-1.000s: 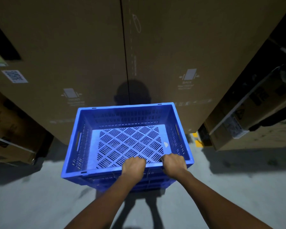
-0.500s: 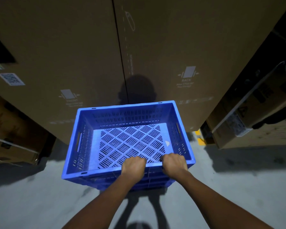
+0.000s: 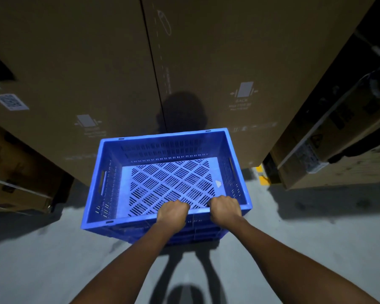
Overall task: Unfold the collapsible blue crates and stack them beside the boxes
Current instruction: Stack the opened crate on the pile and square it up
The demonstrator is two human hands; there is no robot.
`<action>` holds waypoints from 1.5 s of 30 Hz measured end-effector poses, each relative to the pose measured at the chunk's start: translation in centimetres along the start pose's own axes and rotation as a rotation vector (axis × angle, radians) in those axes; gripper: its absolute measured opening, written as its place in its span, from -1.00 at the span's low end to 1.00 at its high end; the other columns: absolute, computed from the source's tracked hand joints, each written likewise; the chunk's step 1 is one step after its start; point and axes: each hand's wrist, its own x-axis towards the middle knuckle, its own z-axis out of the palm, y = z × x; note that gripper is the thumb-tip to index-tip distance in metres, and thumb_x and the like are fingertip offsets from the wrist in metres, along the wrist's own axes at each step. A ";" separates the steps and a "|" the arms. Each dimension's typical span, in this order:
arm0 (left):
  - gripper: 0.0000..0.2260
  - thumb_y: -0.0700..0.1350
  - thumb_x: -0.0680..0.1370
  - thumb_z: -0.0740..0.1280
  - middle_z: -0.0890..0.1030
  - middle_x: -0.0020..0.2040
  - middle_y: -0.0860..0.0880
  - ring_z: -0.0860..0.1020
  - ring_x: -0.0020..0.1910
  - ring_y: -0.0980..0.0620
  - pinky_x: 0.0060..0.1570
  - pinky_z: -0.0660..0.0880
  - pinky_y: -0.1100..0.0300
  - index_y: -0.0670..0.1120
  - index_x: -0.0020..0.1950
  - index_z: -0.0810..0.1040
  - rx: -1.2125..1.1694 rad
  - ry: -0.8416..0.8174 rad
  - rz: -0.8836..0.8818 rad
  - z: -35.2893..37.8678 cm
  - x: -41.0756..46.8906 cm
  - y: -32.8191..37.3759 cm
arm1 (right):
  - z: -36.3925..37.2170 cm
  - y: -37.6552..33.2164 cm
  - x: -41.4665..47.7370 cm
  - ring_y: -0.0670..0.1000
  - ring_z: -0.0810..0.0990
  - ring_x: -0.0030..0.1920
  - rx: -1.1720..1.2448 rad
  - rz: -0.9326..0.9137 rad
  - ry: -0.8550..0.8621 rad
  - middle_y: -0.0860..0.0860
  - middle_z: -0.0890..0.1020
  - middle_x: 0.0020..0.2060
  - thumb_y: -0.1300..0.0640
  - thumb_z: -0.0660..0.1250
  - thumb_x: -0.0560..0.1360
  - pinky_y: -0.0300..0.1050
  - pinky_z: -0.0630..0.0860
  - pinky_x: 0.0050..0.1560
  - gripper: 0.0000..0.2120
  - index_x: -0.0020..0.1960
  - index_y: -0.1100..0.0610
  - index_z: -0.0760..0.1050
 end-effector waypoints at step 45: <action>-0.71 0.02 0.50 0.36 0.62 0.02 -0.09 0.59 0.03 -0.15 -0.10 0.49 0.02 -0.06 0.17 0.51 -0.083 0.068 -0.050 2.1 0.6 1.8 | 1.2 0.9 -0.6 0.14 0.53 0.14 -0.133 0.014 0.074 0.05 0.61 0.06 0.09 0.34 0.43 0.08 0.43 0.11 -0.70 0.17 0.03 0.53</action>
